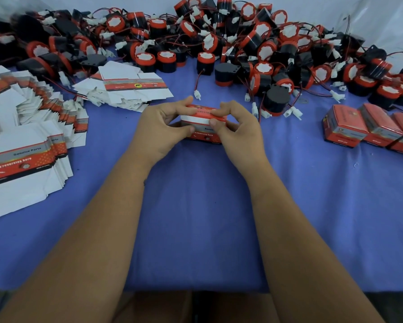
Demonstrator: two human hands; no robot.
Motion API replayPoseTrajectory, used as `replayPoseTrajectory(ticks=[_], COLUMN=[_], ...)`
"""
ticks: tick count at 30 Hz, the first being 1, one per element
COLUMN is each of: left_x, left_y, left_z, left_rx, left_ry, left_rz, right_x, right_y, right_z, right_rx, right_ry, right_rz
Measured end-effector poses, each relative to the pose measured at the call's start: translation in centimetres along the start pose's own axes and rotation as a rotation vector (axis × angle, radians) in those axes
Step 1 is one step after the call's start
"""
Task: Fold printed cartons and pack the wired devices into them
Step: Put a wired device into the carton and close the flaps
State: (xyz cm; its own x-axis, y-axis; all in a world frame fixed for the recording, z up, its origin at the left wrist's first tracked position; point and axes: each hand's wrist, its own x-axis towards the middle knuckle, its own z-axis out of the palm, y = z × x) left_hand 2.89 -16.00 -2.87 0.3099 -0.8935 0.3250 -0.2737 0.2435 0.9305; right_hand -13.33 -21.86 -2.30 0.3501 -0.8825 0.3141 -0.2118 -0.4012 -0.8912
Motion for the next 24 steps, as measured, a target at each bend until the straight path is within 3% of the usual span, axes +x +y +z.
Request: replayPoseTrajectory(ticks=[17,20,24], left_x=[0.2,0.0,-0.3], left_y=[-0.1,-0.2,-0.2], left_z=[0.2,0.2,0.8], left_rx=[-0.245,-0.139,0.187], left_ry=[0.062,-0.011,0.015], left_rz=[-0.118,-0.089,0.061], right_x=[-0.2,-0.3,-0.1], right_y=[-0.4,-0.1,0.5], right_z=[-0.9,-1.1,-1.0], right_rx=[0.144,0.133,0.072], right_ry=[-0.049,-0.066,-0.13], right_rz=[0.065,0.045,-0.013])
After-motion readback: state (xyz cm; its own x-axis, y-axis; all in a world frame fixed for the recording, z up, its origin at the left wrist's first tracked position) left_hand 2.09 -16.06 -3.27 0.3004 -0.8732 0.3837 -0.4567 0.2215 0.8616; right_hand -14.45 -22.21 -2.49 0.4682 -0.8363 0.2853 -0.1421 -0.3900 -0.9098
